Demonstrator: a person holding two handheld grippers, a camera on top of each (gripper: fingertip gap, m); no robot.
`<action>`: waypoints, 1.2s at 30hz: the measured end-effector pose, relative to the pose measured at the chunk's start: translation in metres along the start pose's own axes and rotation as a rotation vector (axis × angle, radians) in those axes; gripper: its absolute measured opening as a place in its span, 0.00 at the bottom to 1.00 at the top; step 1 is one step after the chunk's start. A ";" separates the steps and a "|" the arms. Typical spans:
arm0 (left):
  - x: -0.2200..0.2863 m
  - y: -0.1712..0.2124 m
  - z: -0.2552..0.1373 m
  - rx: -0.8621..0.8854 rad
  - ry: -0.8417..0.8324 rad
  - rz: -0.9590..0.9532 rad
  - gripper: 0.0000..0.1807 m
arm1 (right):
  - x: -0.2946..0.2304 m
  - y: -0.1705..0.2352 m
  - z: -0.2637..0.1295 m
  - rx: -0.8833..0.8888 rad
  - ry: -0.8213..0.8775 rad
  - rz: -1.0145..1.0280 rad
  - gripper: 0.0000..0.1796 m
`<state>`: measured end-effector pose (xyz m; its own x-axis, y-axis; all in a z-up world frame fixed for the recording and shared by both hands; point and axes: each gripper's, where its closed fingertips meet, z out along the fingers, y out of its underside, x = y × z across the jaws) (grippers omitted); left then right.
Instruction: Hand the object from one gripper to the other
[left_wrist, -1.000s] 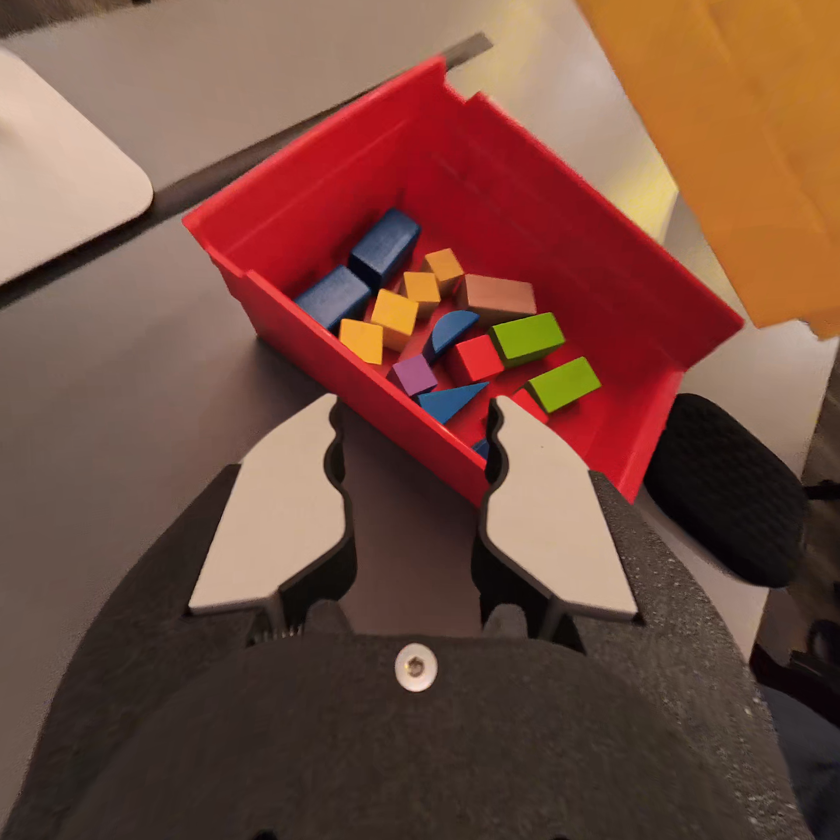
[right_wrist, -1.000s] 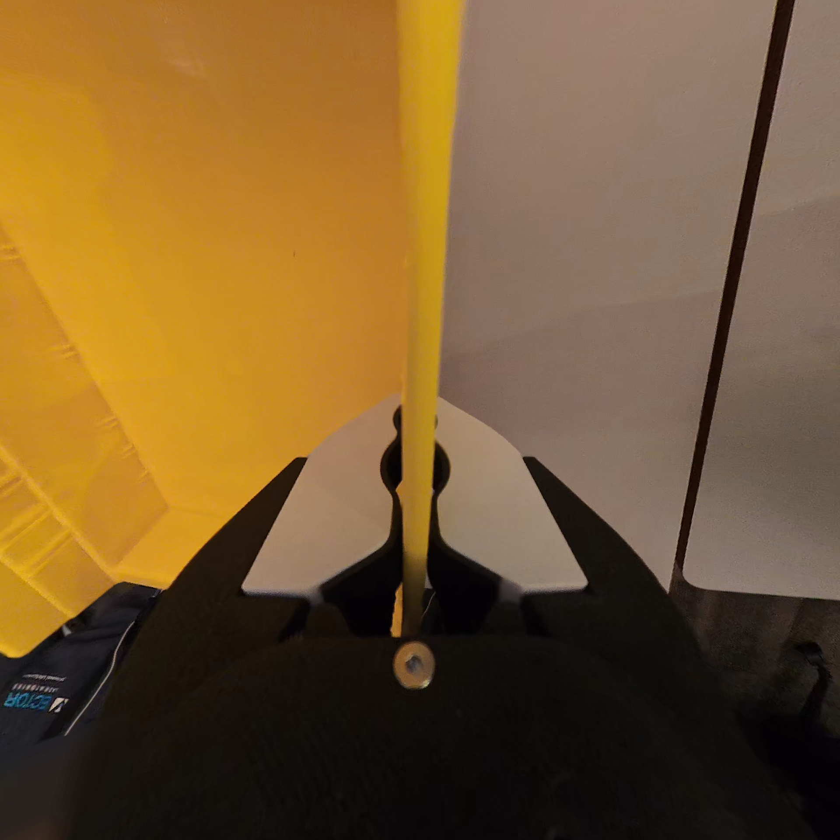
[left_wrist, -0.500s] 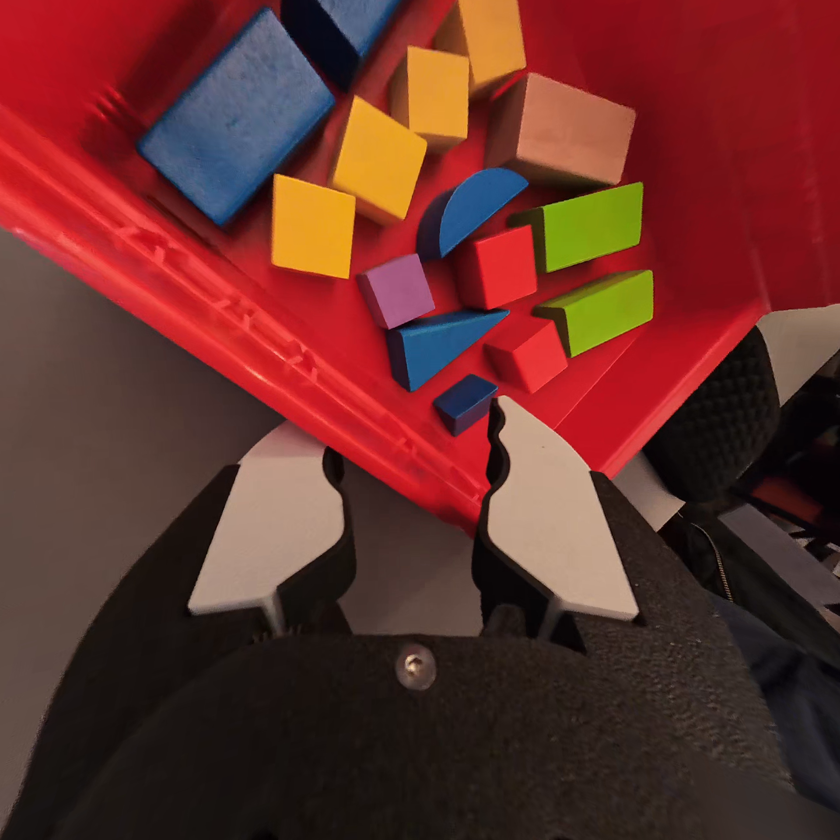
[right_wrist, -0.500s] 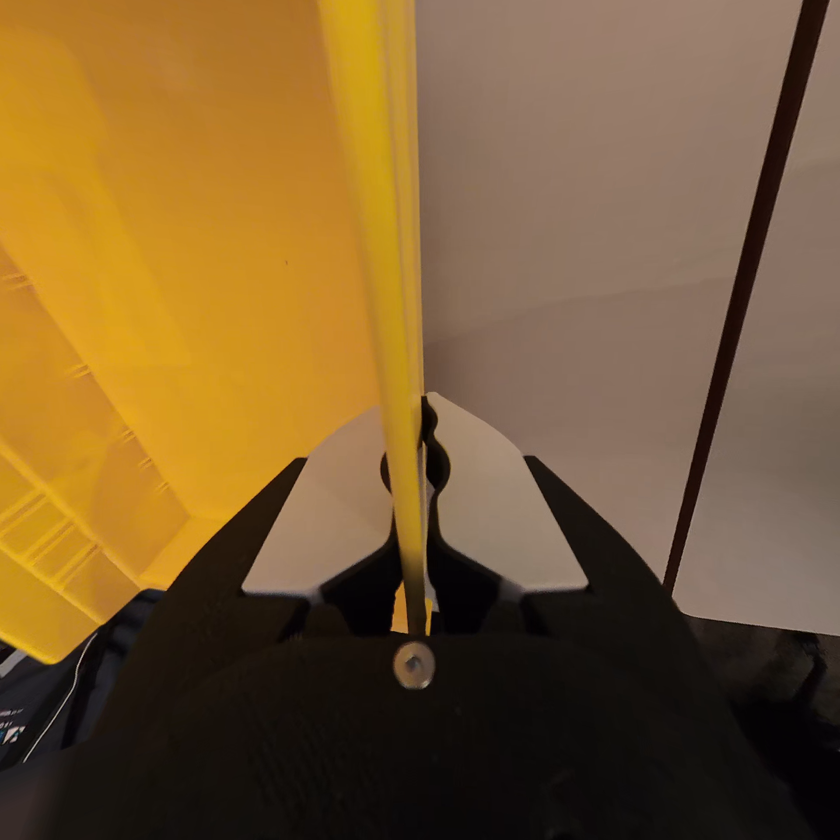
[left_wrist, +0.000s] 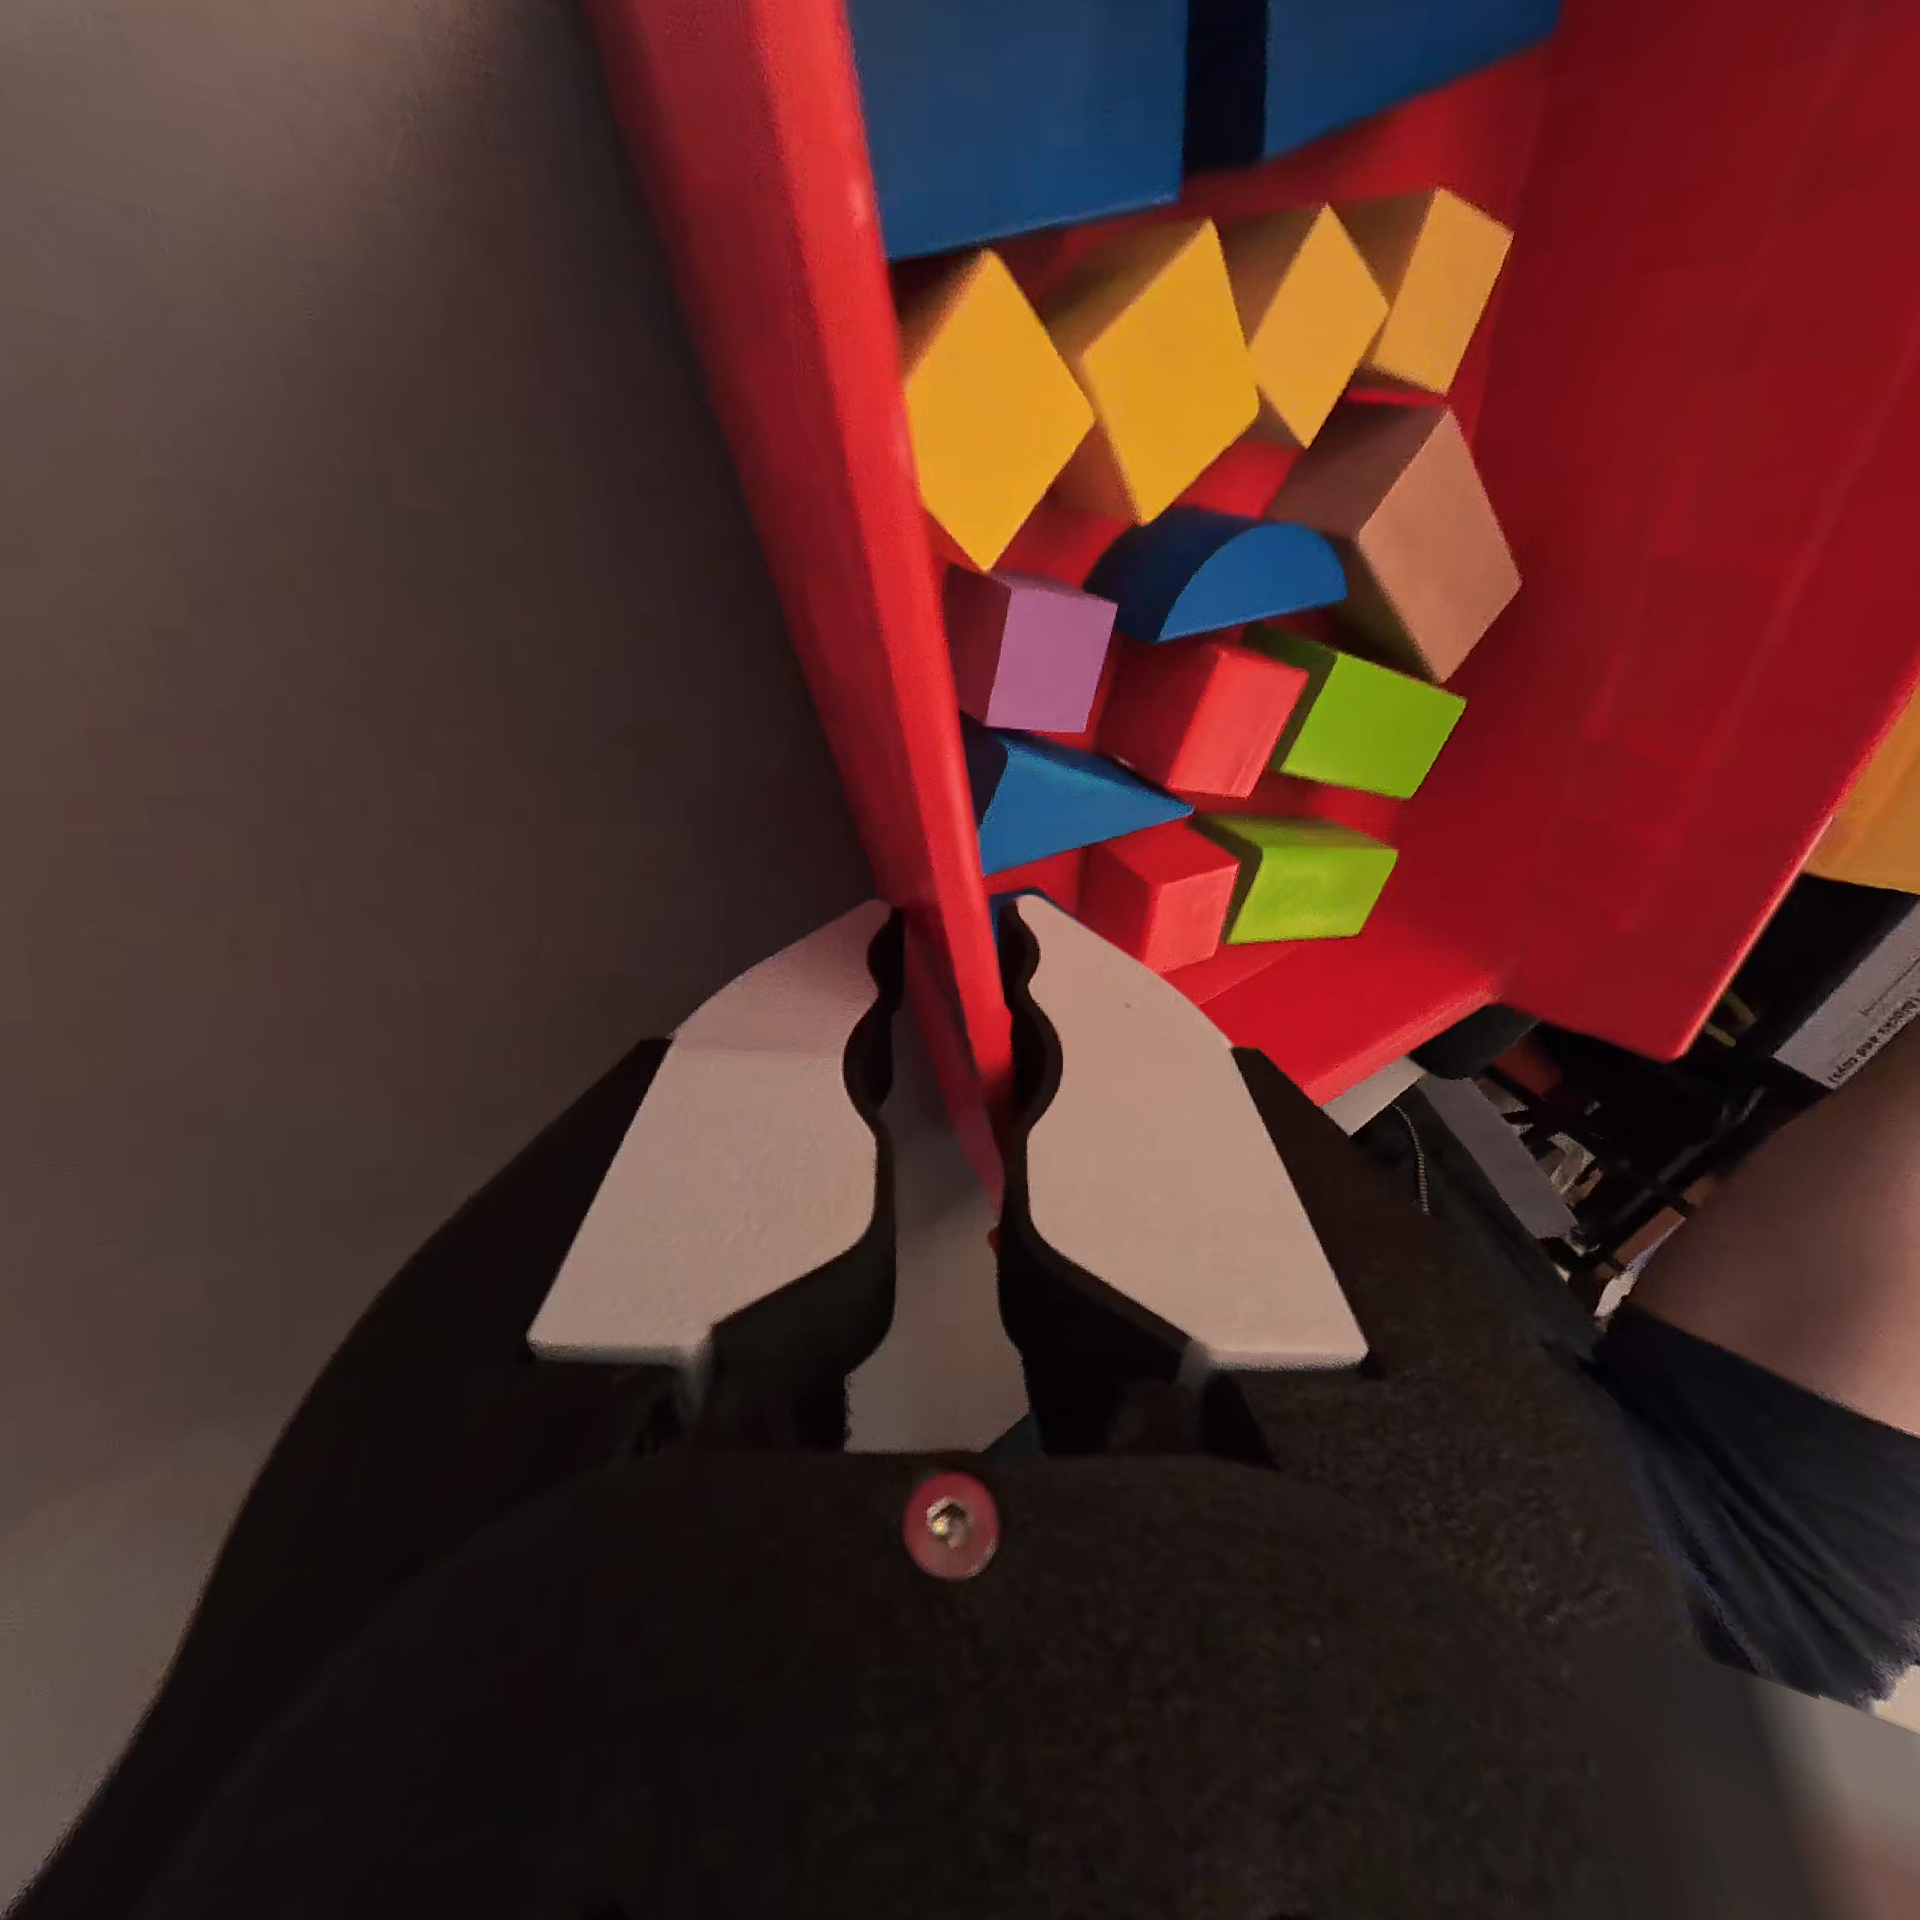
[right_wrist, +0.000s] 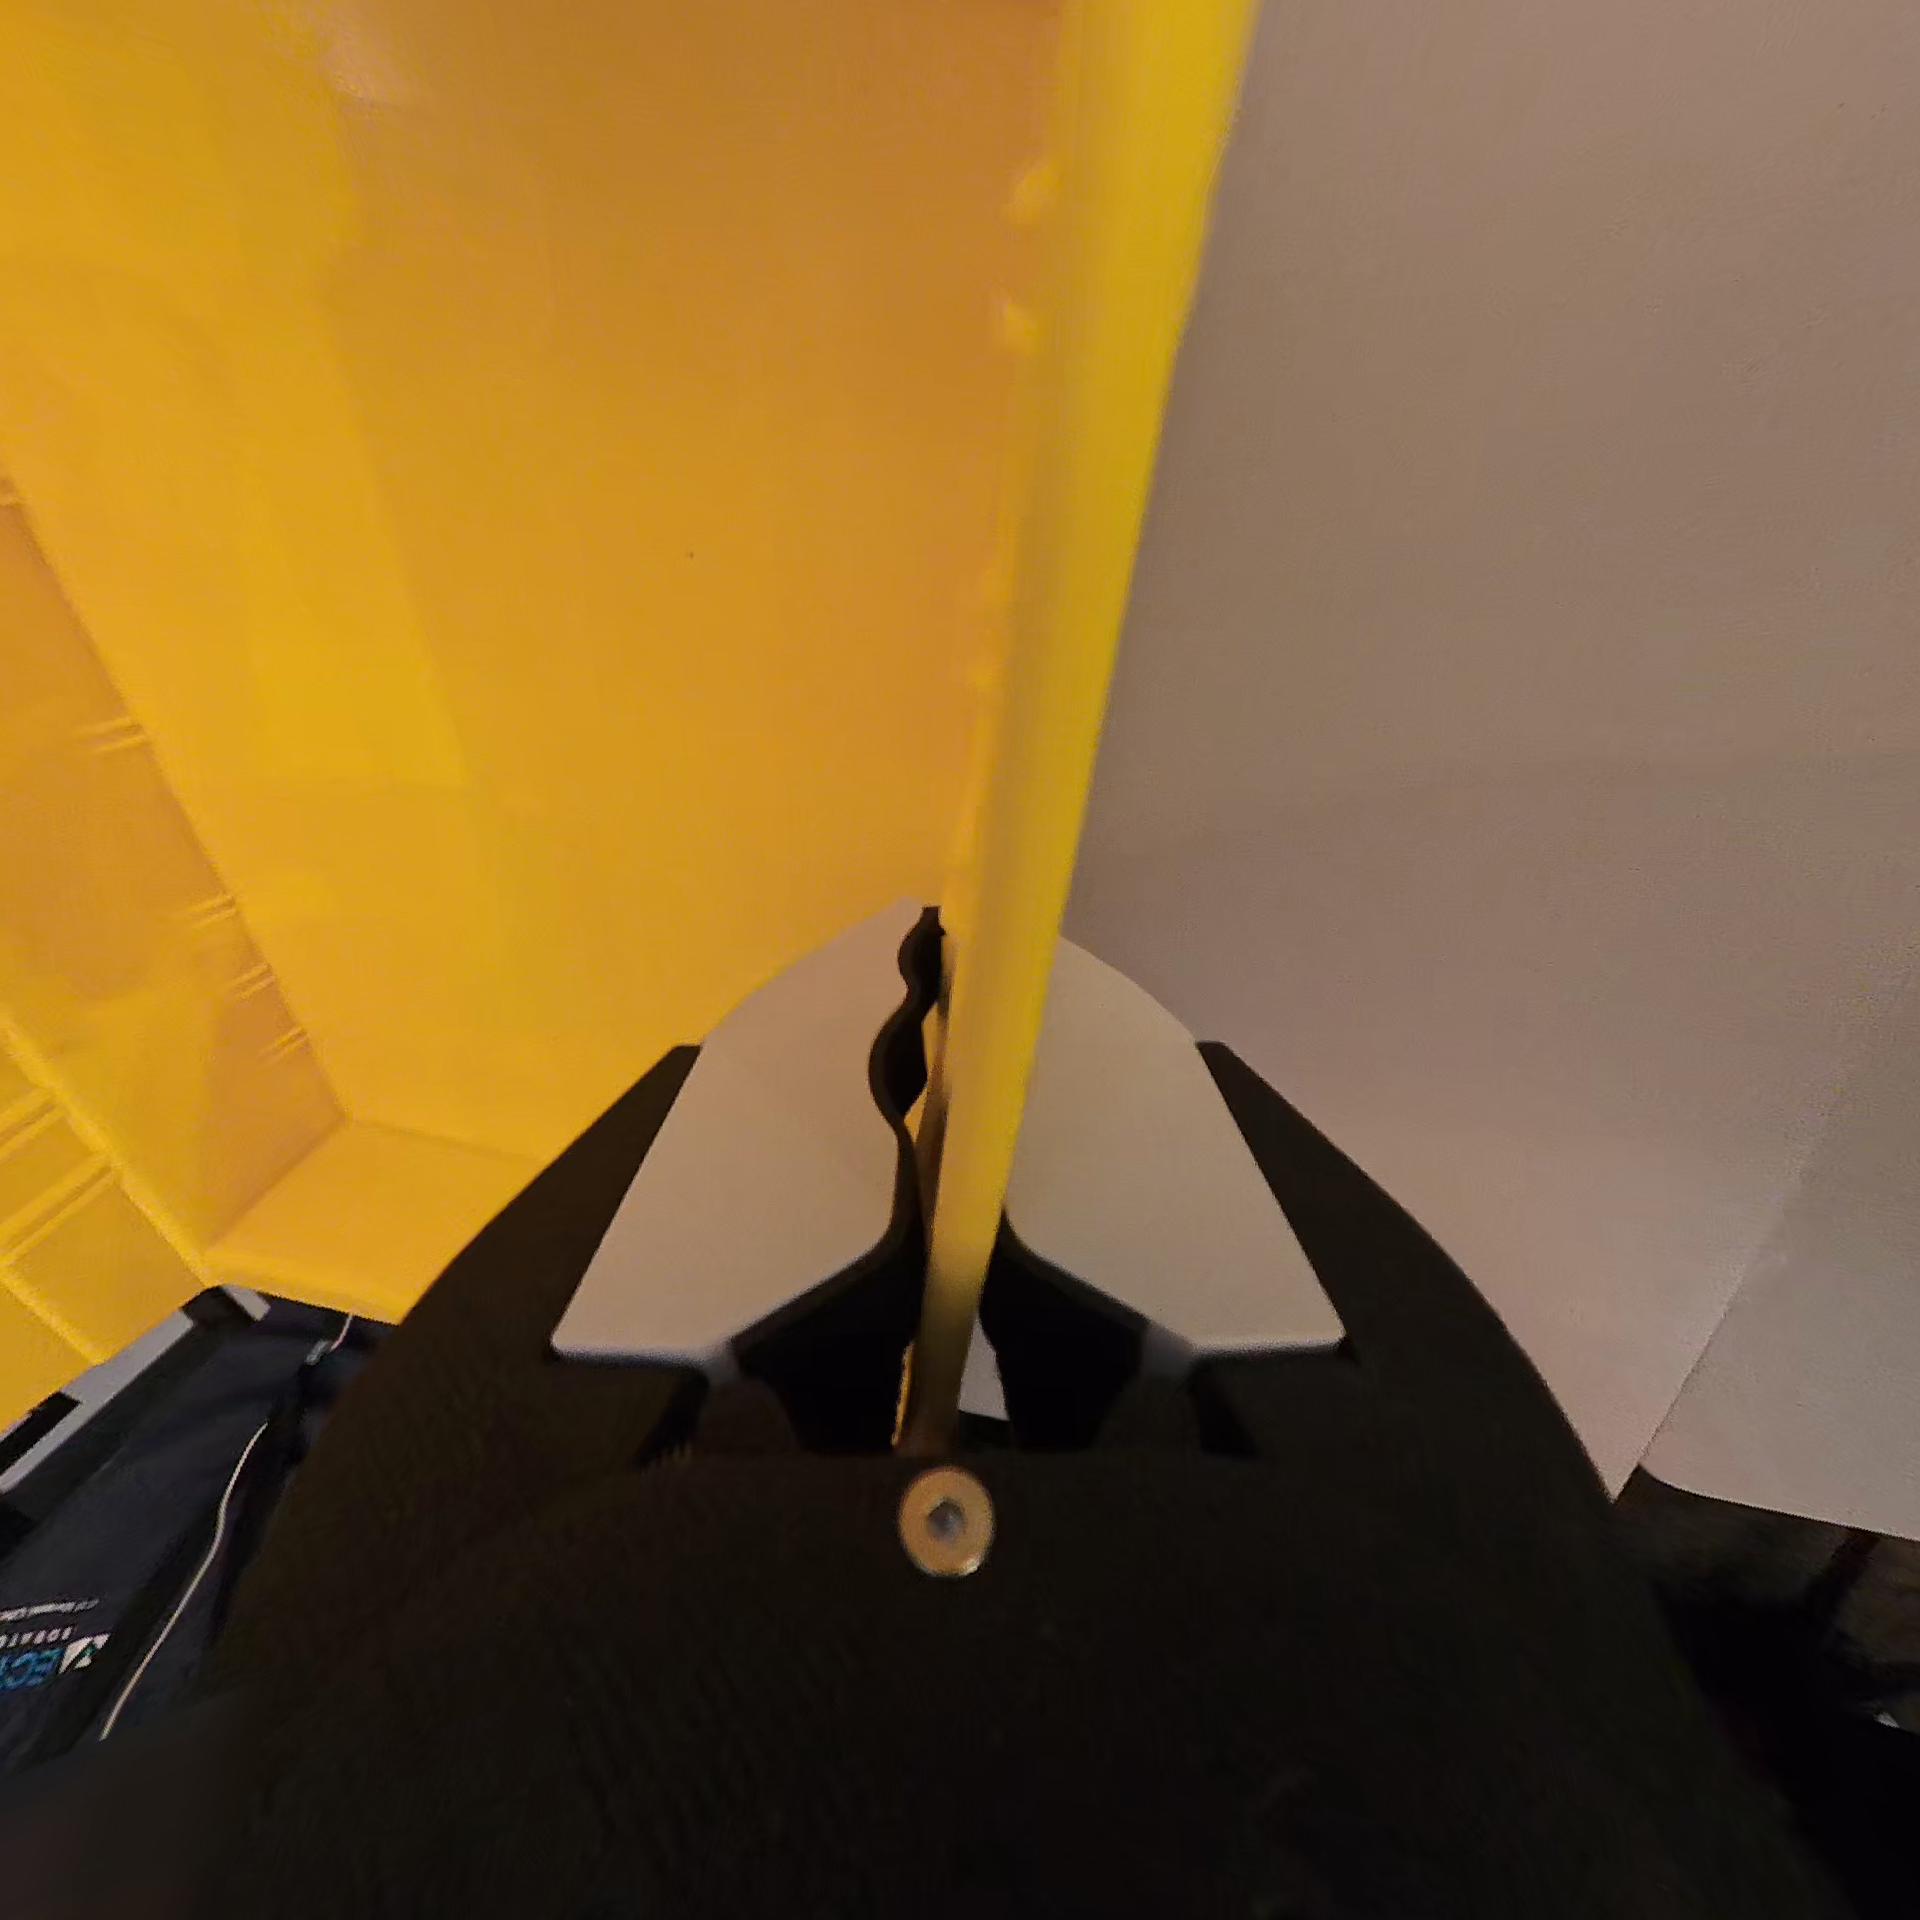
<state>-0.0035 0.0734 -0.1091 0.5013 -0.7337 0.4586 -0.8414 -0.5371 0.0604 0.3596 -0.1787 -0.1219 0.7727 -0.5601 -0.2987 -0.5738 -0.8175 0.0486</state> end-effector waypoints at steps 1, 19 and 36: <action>-0.006 0.002 -0.003 0.000 -0.009 0.000 0.09 | -0.005 -0.002 0.002 -0.002 0.008 -0.013 0.03; -0.161 0.090 -0.078 0.177 -0.020 -0.147 0.09 | -0.101 -0.030 0.055 -0.055 0.134 -0.188 0.03; -0.262 0.165 -0.127 0.342 -0.071 -0.320 0.09 | -0.148 -0.027 0.068 -0.069 0.135 -0.250 0.05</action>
<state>-0.2991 0.2298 -0.1064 0.7469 -0.5294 0.4023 -0.5337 -0.8382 -0.1123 0.2427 -0.0643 -0.1436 0.9197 -0.3488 -0.1803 -0.3445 -0.9371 0.0555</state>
